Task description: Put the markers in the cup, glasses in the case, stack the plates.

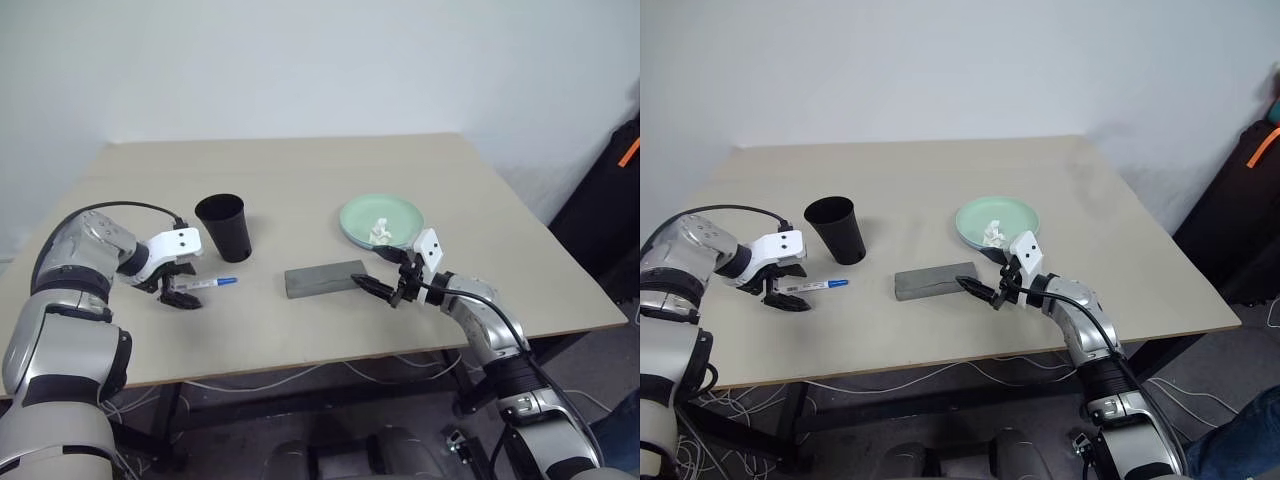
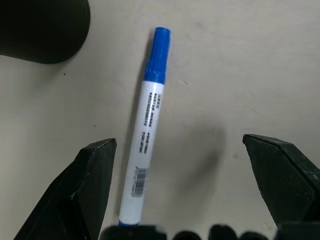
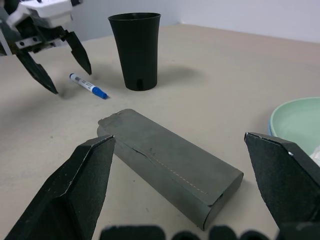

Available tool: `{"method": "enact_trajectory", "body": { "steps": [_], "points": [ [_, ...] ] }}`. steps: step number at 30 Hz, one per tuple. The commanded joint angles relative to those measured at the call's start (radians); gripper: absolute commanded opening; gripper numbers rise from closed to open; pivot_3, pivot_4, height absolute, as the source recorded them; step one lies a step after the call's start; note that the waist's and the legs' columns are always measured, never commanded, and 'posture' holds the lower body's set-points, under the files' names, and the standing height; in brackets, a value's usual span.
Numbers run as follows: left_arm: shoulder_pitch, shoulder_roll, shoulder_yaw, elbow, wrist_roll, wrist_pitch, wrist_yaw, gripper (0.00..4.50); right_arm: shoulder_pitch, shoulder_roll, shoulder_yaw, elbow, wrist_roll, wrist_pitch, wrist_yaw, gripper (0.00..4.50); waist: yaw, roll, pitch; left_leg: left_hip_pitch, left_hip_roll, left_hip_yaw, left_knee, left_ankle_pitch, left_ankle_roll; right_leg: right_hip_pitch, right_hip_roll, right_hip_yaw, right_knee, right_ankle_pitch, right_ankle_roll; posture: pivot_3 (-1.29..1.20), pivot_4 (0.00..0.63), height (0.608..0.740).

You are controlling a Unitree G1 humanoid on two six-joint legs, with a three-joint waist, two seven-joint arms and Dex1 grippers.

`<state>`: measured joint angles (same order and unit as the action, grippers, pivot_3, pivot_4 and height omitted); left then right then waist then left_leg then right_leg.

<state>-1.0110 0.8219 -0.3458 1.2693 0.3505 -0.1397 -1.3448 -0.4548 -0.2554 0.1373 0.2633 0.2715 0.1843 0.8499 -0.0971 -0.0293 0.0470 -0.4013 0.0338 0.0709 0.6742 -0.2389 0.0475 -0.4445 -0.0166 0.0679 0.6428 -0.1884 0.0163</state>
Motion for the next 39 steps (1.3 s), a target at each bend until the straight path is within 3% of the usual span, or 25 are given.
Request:
{"method": "enact_trajectory", "body": {
  "steps": [1, 11, 12, 14, 24, 31, 39],
  "points": [
    [-0.047, -0.014, 0.001, 0.017, 0.025, 0.000, 0.055, 4.29, 0.002, -0.011, -0.025, -0.052, 0.005, -0.007, -0.011, 4.50, 0.000, 0.000, 0.000, 0.000, 0.000, 0.000, 0.000, 0.000, 0.000, 0.000, 0.000, 0.000, 0.000, 0.000, 0.000, 0.00, 0.000, 0.740],
    [-0.022, -0.021, -0.023, 0.037, 0.078, 0.001, -0.016, 4.29, 0.010, -0.012, -0.026, -0.063, 0.007, -0.003, -0.027, 4.50, -0.002, 0.000, 0.000, 0.001, 0.000, 0.000, 0.000, 0.000, 0.000, 0.001, 0.000, 0.000, 0.000, 0.000, 0.000, 0.00, 0.000, 0.740],
    [-0.022, -0.020, -0.019, 0.037, 0.075, 0.005, -0.032, 4.13, 0.012, -0.012, -0.026, -0.064, 0.007, -0.004, -0.027, 4.50, -0.002, 0.000, 0.000, 0.001, 0.000, 0.001, 0.000, 0.000, 0.000, 0.001, 0.000, 0.001, 0.000, 0.000, 0.000, 0.00, 0.000, 0.740],
    [-0.020, -0.019, -0.011, 0.037, 0.068, 0.012, -0.055, 3.69, 0.014, -0.011, -0.025, -0.065, 0.006, -0.005, -0.029, 4.50, -0.001, 0.000, 0.000, 0.001, 0.000, 0.000, 0.000, 0.000, 0.000, 0.001, 0.000, 0.001, 0.000, 0.000, 0.000, 0.00, 0.000, 0.740],
    [-0.013, -0.007, 0.027, 0.031, 0.041, 0.033, -0.110, 0.15, -0.002, -0.007, -0.020, -0.048, 0.004, -0.009, -0.024, 4.50, -0.001, 0.000, 0.000, 0.001, 0.000, 0.000, 0.000, 0.000, 0.000, 0.001, 0.000, 0.000, 0.000, 0.000, 0.000, 0.00, 0.000, 0.740],
    [0.002, -0.002, 0.066, 0.003, -0.004, 0.002, -0.148, 0.08, -0.011, -0.005, -0.019, -0.037, 0.002, -0.014, -0.018, 4.50, -0.001, 0.000, 0.000, 0.001, 0.000, 0.000, 0.000, 0.000, 0.000, 0.001, 0.000, 0.000, 0.000, 0.000, 0.000, 0.00, 0.000, 0.740],
    [0.001, -0.085, 0.283, -0.212, -0.285, 0.058, -0.216, 0.08, 0.011, -0.015, -0.017, -0.057, 0.003, -0.005, -0.012, 4.50, 0.000, -0.001, 0.000, -0.002, 0.002, -0.002, 0.003, 0.000, 0.000, 0.001, -0.002, -0.001, 0.000, 0.000, 0.000, 0.00, 0.000, 0.740]
  ]
}}
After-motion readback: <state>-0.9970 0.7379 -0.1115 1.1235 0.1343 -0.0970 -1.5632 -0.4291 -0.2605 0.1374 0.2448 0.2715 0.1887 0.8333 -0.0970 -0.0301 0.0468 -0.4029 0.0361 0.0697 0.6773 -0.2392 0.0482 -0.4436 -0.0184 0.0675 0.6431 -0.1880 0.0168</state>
